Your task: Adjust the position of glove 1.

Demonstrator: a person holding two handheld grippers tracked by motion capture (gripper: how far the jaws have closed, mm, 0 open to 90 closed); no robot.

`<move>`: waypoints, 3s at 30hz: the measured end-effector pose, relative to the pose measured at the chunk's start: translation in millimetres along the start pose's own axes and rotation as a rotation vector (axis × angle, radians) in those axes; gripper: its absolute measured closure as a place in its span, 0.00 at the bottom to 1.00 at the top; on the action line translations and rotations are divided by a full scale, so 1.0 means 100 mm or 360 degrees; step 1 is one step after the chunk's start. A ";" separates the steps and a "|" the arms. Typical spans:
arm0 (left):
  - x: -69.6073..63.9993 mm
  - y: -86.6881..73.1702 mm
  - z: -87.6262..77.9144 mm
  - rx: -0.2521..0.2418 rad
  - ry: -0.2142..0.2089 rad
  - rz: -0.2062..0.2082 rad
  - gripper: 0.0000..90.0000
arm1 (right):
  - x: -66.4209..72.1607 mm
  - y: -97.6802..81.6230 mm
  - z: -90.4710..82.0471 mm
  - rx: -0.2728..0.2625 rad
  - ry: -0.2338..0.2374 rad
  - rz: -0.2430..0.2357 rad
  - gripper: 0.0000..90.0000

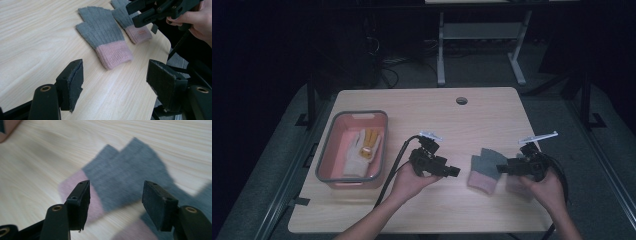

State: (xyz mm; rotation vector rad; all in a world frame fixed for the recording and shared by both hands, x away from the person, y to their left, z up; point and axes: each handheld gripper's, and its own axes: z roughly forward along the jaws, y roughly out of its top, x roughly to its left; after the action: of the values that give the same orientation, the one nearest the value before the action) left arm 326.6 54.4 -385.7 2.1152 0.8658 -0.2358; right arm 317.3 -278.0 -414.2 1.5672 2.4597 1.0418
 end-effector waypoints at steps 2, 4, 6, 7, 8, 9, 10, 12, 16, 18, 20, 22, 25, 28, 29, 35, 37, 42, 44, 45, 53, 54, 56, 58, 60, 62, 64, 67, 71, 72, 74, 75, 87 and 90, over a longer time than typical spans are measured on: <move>-0.01 0.00 0.02 0.0000 -0.0001 0.0008 0.32 | -0.05 -0.04 -0.02 -0.0004 -0.0026 0.0011 0.44; -0.02 0.00 0.04 -0.0005 -0.0003 0.0011 0.32 | -0.09 -0.08 -0.03 0.0002 -0.0059 0.0014 0.44; -0.04 0.00 0.07 -0.0006 -0.0009 0.0022 0.32 | -0.13 -0.12 -0.04 0.0003 -0.0078 0.0025 0.44; -0.04 0.00 0.07 -0.0001 -0.0006 0.0027 0.32 | -0.15 -0.14 -0.04 0.0007 -0.0093 0.0028 0.44; -0.05 0.00 0.08 -0.0009 -0.0010 0.0023 0.32 | -0.16 -0.16 -0.05 0.0008 -0.0109 0.0032 0.44; -0.05 0.00 0.09 -0.0006 -0.0009 0.0025 0.32 | -0.18 -0.18 -0.05 0.0011 -0.0122 0.0040 0.44; -0.05 0.00 0.10 0.0001 -0.0010 0.0027 0.32 | -0.20 -0.20 -0.05 0.0014 -0.0138 0.0037 0.45; -0.06 -0.01 0.11 0.0011 -0.0012 0.0034 0.32 | -0.22 -0.24 -0.06 0.0016 -0.0181 0.0036 0.46; -0.06 -0.01 0.12 0.0019 -0.0005 0.0033 0.32 | -0.28 -0.31 -0.06 0.0019 -0.0238 0.0055 0.47; -0.06 -0.02 0.13 0.0020 -0.0001 0.0033 0.32 | -0.31 -0.34 -0.05 0.0042 -0.0276 0.0039 0.47; -0.06 -0.02 0.13 0.0017 -0.0001 0.0036 0.32 | -0.33 -0.36 -0.03 0.0063 -0.0309 0.0037 0.48; -0.06 -0.02 0.14 0.0022 -0.0002 0.0038 0.32 | -0.33 -0.38 0.00 0.0073 -0.0341 0.0037 0.49; -0.06 -0.03 0.17 0.0039 -0.0006 0.0035 0.32 | -0.34 -0.39 0.03 0.0072 -0.0350 0.0037 0.50; -0.07 -0.04 0.19 0.0033 -0.0003 0.0035 0.32 | -0.33 -0.41 0.05 0.0062 -0.0367 0.0043 0.53; -0.07 -0.04 0.19 0.0029 -0.0001 0.0032 0.33 | -0.33 -0.42 0.06 0.0045 -0.0370 0.0037 0.54; -0.09 -0.06 0.20 0.0024 0.0001 0.0036 0.33 | -0.27 -0.45 0.10 0.0020 -0.0482 -0.0038 0.66; -0.10 -0.07 0.19 0.0023 0.0002 0.0040 0.33 | -0.26 -0.44 0.11 0.0017 -0.0492 -0.0044 0.71; -0.08 -0.07 0.18 0.0021 0.0004 0.0044 0.34 | -0.24 -0.45 0.11 0.0018 -0.0507 -0.0045 0.86; -0.08 -0.08 0.18 0.0019 0.0009 0.0040 0.34 | -0.25 -0.45 0.10 0.0008 -0.0508 -0.0033 0.87; -0.07 -0.08 0.18 0.0026 0.0012 0.0042 0.34 | -0.26 -0.45 0.10 0.0008 -0.0503 -0.0019 0.88; -0.05 -0.07 0.21 0.0026 0.0005 0.0029 0.34 | -0.24 -0.40 -0.04 -0.0022 -0.0463 0.0062 0.89; -0.05 -0.07 0.21 0.0026 0.0006 0.0032 0.34 | -0.23 -0.39 -0.06 -0.0028 -0.0459 0.0071 0.89; -0.06 -0.07 0.21 0.0030 0.0009 0.0042 0.34 | -0.22 -0.36 -0.10 -0.0059 -0.0452 0.0069 0.89; -0.07 -0.07 0.22 0.0030 0.0008 0.0044 0.34 | -0.19 -0.33 -0.14 -0.0090 -0.0434 0.0061 0.89; -0.07 -0.07 0.21 0.0029 0.0010 0.0044 0.34 | -0.15 -0.29 -0.17 -0.0096 -0.0409 0.0062 0.89; -0.07 -0.07 0.20 0.0029 0.0010 0.0041 0.34 | -0.11 -0.24 -0.18 -0.0105 -0.0401 0.0050 0.89; -0.07 -0.07 0.20 0.0031 0.0015 0.0042 0.34 | -0.07 -0.20 -0.18 -0.0112 -0.0379 0.0051 0.89; -0.06 -0.07 0.19 0.0032 0.0017 0.0045 0.34 | -0.01 -0.13 -0.17 -0.0120 -0.0356 0.0053 0.89; -0.05 -0.08 0.19 0.0034 0.0017 0.0046 0.34 | 0.07 -0.05 -0.13 -0.0124 -0.0322 0.0043 0.89; -0.05 -0.08 0.19 0.0037 0.0018 0.0048 0.34 | 0.09 -0.03 -0.12 -0.0124 -0.0308 0.0047 0.89; -0.05 -0.08 0.19 0.0036 0.0019 0.0048 0.34 | 0.14 0.00 -0.09 -0.0113 -0.0292 0.0041 0.89; -0.05 -0.08 0.19 0.0036 0.0021 0.0044 0.34 | 0.15 0.02 -0.06 -0.0121 -0.0283 0.0037 0.89; -0.04 -0.09 0.18 0.0048 0.0035 0.0057 0.34 | 0.37 0.19 0.18 -0.0062 -0.0223 0.0039 0.88; -0.04 -0.09 0.18 0.0048 0.0038 0.0050 0.34 | 0.42 0.21 0.23 -0.0043 -0.0230 0.0040 0.88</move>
State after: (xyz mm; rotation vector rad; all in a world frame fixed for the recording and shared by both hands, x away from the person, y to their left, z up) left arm 320.0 42.8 -401.7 2.1617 0.8471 -0.2086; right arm 322.4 -226.0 -407.6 1.6083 2.3281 0.9259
